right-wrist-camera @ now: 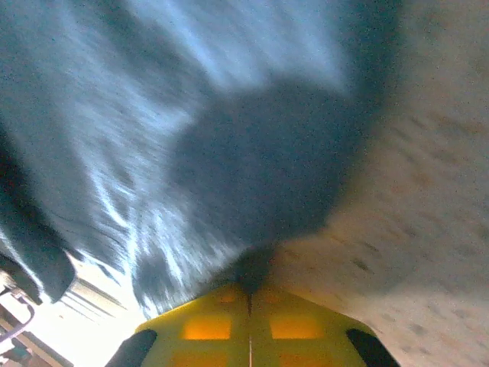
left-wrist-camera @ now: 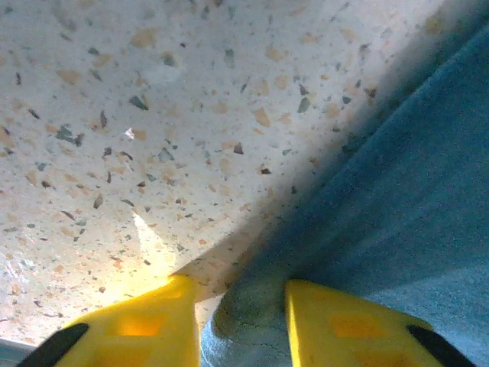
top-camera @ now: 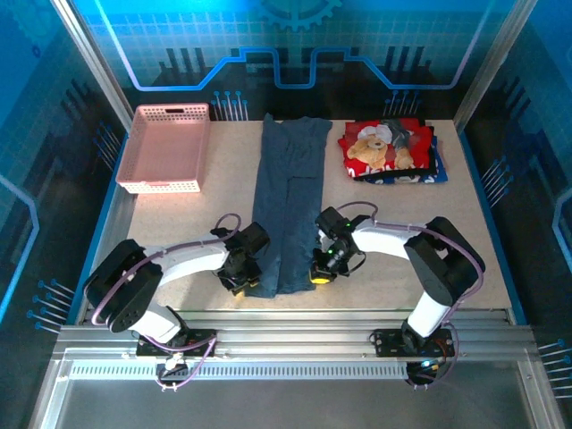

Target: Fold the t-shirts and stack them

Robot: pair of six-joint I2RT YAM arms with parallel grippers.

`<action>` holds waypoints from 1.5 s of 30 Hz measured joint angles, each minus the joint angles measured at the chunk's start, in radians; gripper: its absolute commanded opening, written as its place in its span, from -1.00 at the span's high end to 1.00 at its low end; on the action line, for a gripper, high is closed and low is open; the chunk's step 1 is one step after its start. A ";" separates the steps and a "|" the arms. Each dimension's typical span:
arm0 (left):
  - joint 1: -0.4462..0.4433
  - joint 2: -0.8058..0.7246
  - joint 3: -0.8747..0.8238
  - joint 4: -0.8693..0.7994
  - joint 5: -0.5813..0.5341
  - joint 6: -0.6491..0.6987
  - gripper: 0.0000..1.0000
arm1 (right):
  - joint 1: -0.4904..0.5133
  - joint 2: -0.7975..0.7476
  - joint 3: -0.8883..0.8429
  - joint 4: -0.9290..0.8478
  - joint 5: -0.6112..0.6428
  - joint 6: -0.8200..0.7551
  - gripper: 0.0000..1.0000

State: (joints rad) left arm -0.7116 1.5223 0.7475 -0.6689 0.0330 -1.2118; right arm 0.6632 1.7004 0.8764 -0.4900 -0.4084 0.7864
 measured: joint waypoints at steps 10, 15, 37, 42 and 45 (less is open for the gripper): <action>-0.006 -0.082 -0.060 0.023 -0.023 0.010 0.97 | 0.005 0.000 0.029 0.012 -0.002 -0.024 1.00; -0.016 -0.112 -0.075 0.031 -0.038 0.029 1.00 | 0.005 -0.048 0.029 -0.016 -0.003 -0.028 1.00; 0.023 -0.315 0.034 0.428 0.126 0.082 1.00 | -0.028 -0.229 0.088 -0.209 0.006 -0.045 1.00; 0.107 -0.392 0.034 0.361 0.128 0.113 1.00 | -0.087 -0.242 0.171 -0.251 0.011 -0.068 1.00; 0.151 -0.403 0.034 0.339 0.141 0.129 1.00 | -0.111 -0.239 0.220 -0.266 0.011 -0.081 1.00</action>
State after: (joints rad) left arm -0.5602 1.1191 0.7815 -0.3302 0.1738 -1.0828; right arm 0.5522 1.4616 1.0962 -0.7559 -0.3973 0.7052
